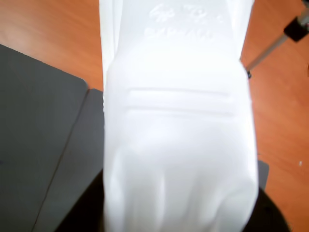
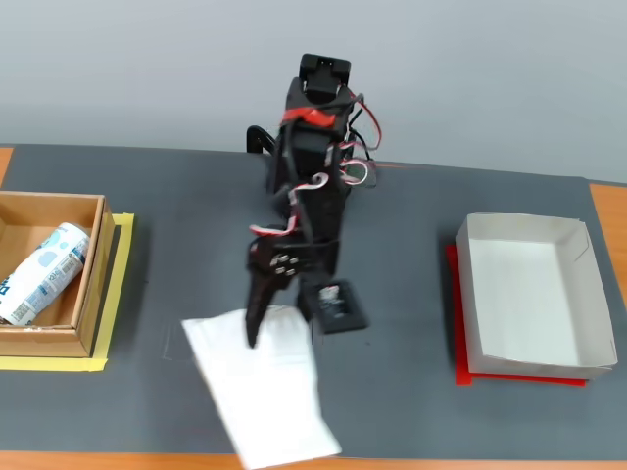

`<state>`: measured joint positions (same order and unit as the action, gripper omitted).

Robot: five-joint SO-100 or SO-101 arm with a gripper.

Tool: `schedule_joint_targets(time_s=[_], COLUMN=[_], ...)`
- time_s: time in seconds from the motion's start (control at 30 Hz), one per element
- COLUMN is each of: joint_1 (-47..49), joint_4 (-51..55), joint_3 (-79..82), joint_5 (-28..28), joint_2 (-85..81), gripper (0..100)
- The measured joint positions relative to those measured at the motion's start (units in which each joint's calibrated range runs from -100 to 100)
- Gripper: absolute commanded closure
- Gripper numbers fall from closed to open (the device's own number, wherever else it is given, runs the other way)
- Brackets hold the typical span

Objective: Pick the sandwich and put it in the gray box

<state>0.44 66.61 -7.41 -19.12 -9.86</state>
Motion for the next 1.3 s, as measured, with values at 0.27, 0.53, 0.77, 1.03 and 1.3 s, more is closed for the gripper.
schedule_joint_targets(time_s=[0.27,0.53,0.77,1.03,1.3], joint_1=[10.5,25.1,36.3,48.5,54.5], joint_4=[3.7,7.4,8.4,8.4,8.4], joint_3=[0.0,0.0,0.0,0.0,0.0], joint_5=[0.0,0.0,5.2,14.4,24.8], joint_2=[-8.0,-13.8,-15.6,-15.0,-9.6], gripper=[82,82,82,82,82])
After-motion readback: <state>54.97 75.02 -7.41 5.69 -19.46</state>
